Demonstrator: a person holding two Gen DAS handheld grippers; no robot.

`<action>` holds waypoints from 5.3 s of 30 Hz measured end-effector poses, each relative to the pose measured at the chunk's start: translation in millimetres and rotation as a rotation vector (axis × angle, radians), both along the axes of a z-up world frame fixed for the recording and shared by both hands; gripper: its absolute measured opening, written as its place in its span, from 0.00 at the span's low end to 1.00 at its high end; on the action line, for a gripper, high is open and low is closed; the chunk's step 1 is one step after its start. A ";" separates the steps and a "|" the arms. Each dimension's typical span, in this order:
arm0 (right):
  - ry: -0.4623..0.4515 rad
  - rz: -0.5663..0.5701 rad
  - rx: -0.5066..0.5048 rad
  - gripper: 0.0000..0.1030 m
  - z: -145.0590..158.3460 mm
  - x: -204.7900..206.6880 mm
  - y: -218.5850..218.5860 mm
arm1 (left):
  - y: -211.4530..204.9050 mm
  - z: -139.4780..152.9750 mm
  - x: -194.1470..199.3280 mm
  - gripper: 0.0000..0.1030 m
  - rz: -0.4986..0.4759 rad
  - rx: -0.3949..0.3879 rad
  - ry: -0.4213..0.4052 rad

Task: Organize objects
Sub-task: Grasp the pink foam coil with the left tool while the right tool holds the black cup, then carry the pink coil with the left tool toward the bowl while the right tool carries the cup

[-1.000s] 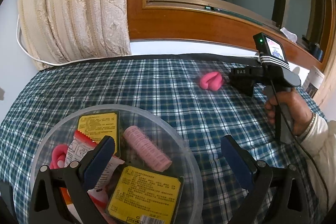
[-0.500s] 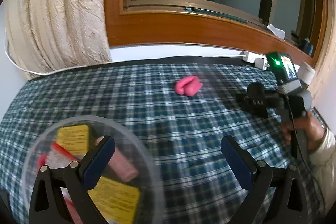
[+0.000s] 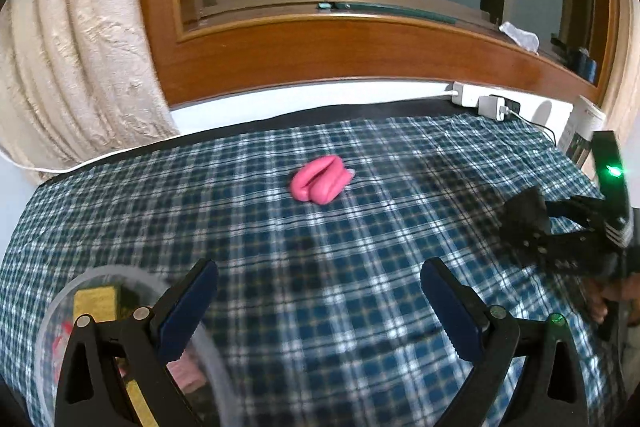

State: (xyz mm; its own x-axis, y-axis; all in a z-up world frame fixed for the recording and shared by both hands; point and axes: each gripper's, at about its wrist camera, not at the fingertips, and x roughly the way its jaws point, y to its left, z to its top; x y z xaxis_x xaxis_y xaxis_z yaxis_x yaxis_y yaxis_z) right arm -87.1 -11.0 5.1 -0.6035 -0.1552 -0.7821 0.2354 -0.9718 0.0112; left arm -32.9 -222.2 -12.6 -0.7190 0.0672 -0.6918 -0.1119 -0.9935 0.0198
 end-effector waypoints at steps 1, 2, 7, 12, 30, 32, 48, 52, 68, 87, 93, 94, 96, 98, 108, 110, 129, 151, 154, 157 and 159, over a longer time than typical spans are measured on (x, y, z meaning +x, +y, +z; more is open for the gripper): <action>-0.001 0.001 -0.005 0.71 -0.3 3.4 3.2 | 2.6 -1.1 -4.1 0.99 -0.003 -0.007 -0.007; 0.000 -0.001 -0.011 0.71 0.4 5.2 5.1 | 5.8 -2.0 -7.6 0.99 -0.007 -0.012 -0.013; 0.000 -0.022 -0.049 0.72 1.8 9.2 13.7 | 13.5 -7.1 -40.6 0.99 -0.002 -0.014 -0.064; 0.003 -0.020 -0.064 0.77 2.7 13.2 14.2 | 12.1 -21.3 -80.4 0.99 0.025 -0.004 -0.132; 0.002 -0.074 -0.116 0.86 9.5 15.8 26.8 | 9.9 -54.8 -145.9 0.64 0.025 -0.022 -0.201; 0.003 -0.083 -0.120 0.86 10.1 17.3 28.1 | 11.8 -53.4 -144.3 0.64 0.025 -0.028 -0.195; 0.023 -0.090 -0.161 0.86 9.7 18.4 26.9 | 34.8 -44.0 -107.3 0.63 -0.011 0.024 -0.173; 0.019 -0.083 -0.130 0.86 6.2 14.3 20.2 | 48.0 -35.8 -94.5 0.63 -0.041 0.038 -0.152; 0.011 -0.107 -0.041 0.60 0.7 8.0 13.6 | 65.4 -22.5 -51.3 0.63 -0.070 0.057 -0.101; 0.030 -0.091 -0.029 0.57 4.4 21.9 0.9 | 55.1 -10.7 1.3 0.63 -0.061 0.083 -0.064; 0.040 -0.062 -0.028 0.56 6.5 30.7 -13.3 | 50.4 -6.7 19.6 0.63 -0.053 0.090 -0.047; 0.042 -0.056 -0.029 0.56 7.0 32.0 -15.9 | 49.4 -5.9 22.7 0.63 -0.052 0.091 -0.043; 0.047 -0.044 -0.031 0.55 8.2 35.6 -21.6 | 47.7 -4.6 27.1 0.63 -0.050 0.091 -0.037; 0.049 -0.036 -0.033 0.55 9.0 38.8 -26.3 | 45.7 -3.4 31.8 0.63 -0.047 0.090 -0.031; 0.056 -0.008 -0.061 0.54 12.0 53.8 -44.5 | 36.0 -4.0 46.5 0.63 -0.048 0.113 -0.029; 0.053 0.001 -0.089 0.53 13.3 55.8 -45.2 | 33.5 -3.9 50.2 0.63 -0.047 0.118 -0.028; 0.060 0.001 -0.183 0.49 13.8 72.4 -54.2 | -8.0 -2.1 79.1 0.63 -0.008 0.186 0.001; 0.036 0.003 -0.229 0.52 14.2 67.9 -64.8 | -37.3 10.8 103.2 0.63 0.014 0.225 0.057; 0.056 0.014 -0.273 0.52 22.7 74.5 -70.9 | -51.2 14.6 106.6 0.63 0.041 0.230 0.072; 0.065 0.030 -0.307 0.52 29.0 79.5 -80.5 | -69.3 18.4 111.6 0.63 0.078 0.236 0.089; 0.064 0.046 -0.329 0.52 32.2 81.7 -89.0 | -81.1 20.6 113.9 0.63 0.102 0.237 0.099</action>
State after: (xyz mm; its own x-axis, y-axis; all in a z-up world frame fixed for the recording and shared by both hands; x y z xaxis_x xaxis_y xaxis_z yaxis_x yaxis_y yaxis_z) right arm -5.4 -100.0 37.3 -0.6363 -0.4211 -0.6464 0.2889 -0.9070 0.3064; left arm 81.1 -303.3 8.0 -0.7937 0.1430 -0.5913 -0.0206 -0.9777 -0.2088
